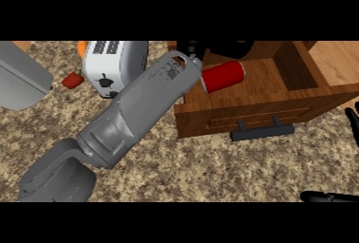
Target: Pick up the can, place it into the drawer and close the drawer
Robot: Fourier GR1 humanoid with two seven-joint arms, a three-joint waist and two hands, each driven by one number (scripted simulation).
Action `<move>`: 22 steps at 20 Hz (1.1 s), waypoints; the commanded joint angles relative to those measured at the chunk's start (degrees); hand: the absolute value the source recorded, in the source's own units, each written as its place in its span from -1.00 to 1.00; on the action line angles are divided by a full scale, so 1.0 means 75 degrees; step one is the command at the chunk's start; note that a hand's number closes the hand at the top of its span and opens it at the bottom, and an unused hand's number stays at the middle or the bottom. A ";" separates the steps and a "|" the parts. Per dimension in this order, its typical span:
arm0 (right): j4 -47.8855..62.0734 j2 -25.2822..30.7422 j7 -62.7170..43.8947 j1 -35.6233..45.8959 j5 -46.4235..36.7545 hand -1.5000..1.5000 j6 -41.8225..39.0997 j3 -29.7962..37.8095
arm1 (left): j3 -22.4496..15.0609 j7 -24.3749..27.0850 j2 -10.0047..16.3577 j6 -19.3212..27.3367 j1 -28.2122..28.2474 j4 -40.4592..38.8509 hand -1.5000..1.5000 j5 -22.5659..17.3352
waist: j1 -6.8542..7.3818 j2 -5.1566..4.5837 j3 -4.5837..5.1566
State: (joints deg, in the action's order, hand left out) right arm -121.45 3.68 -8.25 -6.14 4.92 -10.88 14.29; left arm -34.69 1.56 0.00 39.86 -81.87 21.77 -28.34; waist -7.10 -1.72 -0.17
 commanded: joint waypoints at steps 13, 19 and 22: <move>-0.0042 0.0215 0.0530 0.0056 -0.0540 -1.00 0.0004 0.0110 | -0.0171 0.0320 0.0000 0.0736 -0.0005 0.0092 -1.00 -0.0805 | 0.0051 0.0010 0.0004; -0.0698 0.0688 0.0669 0.0209 -0.1811 -1.00 -0.0088 -0.0385 | -0.0085 0.0203 0.0000 0.0692 -0.0080 0.0023 -1.00 -0.1188 | 0.0059 -0.0008 0.0009; -0.0758 0.0877 0.0572 0.0468 -0.2269 -1.00 -0.0068 -0.0563 | 0.0011 0.0584 0.0000 0.0740 0.0064 0.0245 -1.00 -0.1413 | 0.0137 0.0001 0.0014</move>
State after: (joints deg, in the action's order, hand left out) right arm -126.86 8.63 -4.22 -4.82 -7.78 -11.43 11.74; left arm -35.22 5.13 0.01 45.10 -81.06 22.44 -36.90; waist -6.47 -1.69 -0.07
